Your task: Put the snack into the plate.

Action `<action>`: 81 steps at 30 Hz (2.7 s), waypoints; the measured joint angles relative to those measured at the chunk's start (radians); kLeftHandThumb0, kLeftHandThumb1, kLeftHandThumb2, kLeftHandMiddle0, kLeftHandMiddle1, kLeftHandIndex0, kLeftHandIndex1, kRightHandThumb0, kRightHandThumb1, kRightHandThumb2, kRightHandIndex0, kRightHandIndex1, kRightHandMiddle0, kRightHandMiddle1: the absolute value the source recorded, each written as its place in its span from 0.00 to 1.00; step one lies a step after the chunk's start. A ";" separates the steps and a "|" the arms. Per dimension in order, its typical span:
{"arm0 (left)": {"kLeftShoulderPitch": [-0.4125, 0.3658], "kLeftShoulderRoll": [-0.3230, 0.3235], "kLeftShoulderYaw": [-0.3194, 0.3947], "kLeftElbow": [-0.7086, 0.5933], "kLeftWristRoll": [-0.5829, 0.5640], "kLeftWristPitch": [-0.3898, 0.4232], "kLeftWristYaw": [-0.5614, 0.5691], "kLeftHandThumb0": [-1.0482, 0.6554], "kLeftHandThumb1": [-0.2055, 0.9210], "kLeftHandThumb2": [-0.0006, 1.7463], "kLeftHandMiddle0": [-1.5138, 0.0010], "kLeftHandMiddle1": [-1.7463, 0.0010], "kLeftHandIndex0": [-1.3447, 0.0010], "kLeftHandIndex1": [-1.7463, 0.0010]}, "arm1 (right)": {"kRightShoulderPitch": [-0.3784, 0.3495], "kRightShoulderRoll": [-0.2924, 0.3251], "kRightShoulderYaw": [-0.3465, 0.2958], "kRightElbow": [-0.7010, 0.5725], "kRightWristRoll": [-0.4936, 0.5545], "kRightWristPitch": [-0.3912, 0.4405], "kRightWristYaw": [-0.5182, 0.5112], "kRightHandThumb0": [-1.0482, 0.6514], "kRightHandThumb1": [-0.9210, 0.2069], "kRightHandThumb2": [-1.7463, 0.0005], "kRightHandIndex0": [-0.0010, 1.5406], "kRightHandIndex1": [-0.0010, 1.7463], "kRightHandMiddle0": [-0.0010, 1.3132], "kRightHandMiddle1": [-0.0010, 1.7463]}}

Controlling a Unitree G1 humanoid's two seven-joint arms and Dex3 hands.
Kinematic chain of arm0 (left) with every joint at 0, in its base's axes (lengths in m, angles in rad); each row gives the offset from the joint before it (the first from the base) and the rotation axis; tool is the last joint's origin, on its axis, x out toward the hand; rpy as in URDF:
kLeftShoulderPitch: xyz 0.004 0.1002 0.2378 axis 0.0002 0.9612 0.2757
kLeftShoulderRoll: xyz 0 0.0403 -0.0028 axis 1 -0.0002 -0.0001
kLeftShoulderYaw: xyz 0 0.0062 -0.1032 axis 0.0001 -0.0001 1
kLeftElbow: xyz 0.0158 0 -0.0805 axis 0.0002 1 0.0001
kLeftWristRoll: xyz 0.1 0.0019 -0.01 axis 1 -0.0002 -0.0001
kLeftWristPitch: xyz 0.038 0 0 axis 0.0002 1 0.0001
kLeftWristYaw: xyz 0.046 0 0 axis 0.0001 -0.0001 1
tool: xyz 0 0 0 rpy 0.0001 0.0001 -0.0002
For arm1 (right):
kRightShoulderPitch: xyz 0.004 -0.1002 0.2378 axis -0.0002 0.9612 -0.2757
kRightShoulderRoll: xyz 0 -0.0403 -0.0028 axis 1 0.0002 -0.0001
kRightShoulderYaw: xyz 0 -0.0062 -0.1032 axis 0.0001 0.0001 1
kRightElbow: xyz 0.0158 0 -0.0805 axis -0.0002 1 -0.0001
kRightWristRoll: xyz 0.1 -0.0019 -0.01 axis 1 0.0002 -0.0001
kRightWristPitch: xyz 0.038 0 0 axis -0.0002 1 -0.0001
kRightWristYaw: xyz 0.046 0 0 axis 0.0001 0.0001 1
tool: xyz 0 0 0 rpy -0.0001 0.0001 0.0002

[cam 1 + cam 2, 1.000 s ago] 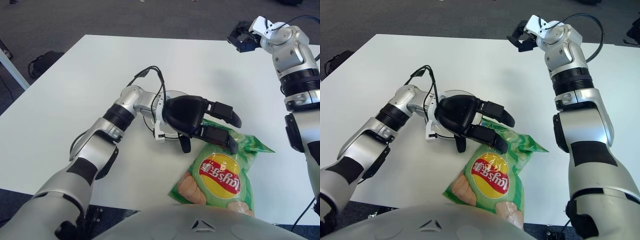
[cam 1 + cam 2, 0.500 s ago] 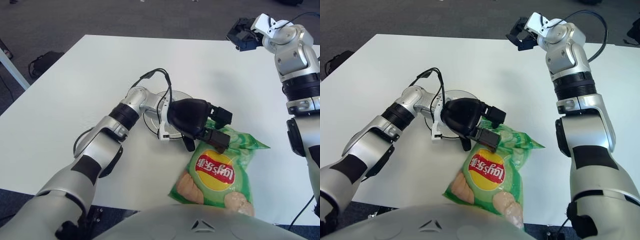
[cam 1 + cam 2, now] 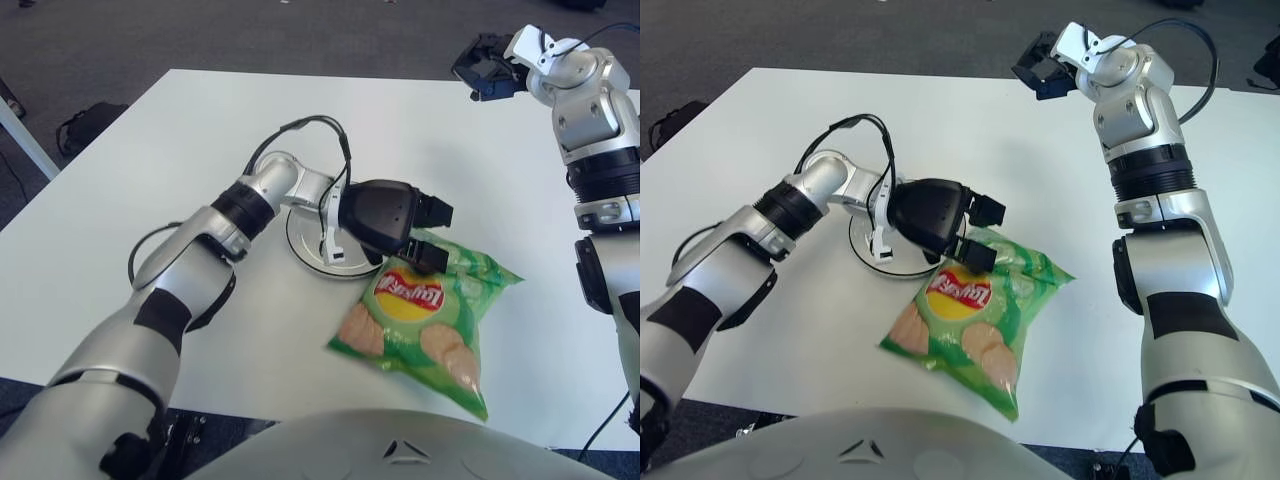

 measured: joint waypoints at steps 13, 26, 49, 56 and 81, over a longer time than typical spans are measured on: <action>-0.077 -0.001 -0.108 0.148 0.021 0.220 0.136 0.61 0.20 0.92 0.47 0.08 0.49 0.00 | 0.000 0.013 0.004 0.084 0.000 -0.042 -0.038 0.22 0.00 0.50 0.17 0.50 0.00 0.51; -0.087 -0.058 -0.108 0.374 -0.075 0.371 0.183 0.61 0.36 0.78 0.55 0.01 0.51 0.15 | 0.002 0.003 0.031 0.082 -0.005 -0.043 0.018 0.24 0.00 0.51 0.10 0.45 0.00 0.48; -0.045 -0.076 -0.033 0.376 -0.333 0.432 0.097 0.61 0.49 0.62 0.60 0.13 0.46 0.21 | 0.054 0.012 0.025 0.005 0.001 -0.045 0.022 0.25 0.00 0.54 0.09 0.49 0.00 0.80; -0.034 -0.049 0.016 0.354 -0.455 0.280 0.009 0.61 0.71 0.42 0.60 0.21 0.60 0.20 | 0.055 0.004 0.013 0.009 0.002 -0.070 0.014 0.38 0.00 0.65 0.11 0.51 0.11 0.97; 0.003 0.015 0.122 0.254 -0.627 -0.040 -0.362 0.29 0.66 0.49 0.83 0.70 1.00 0.39 | 0.073 -0.012 0.022 0.079 -0.014 -0.173 -0.019 0.20 0.00 0.53 0.09 0.46 0.00 0.58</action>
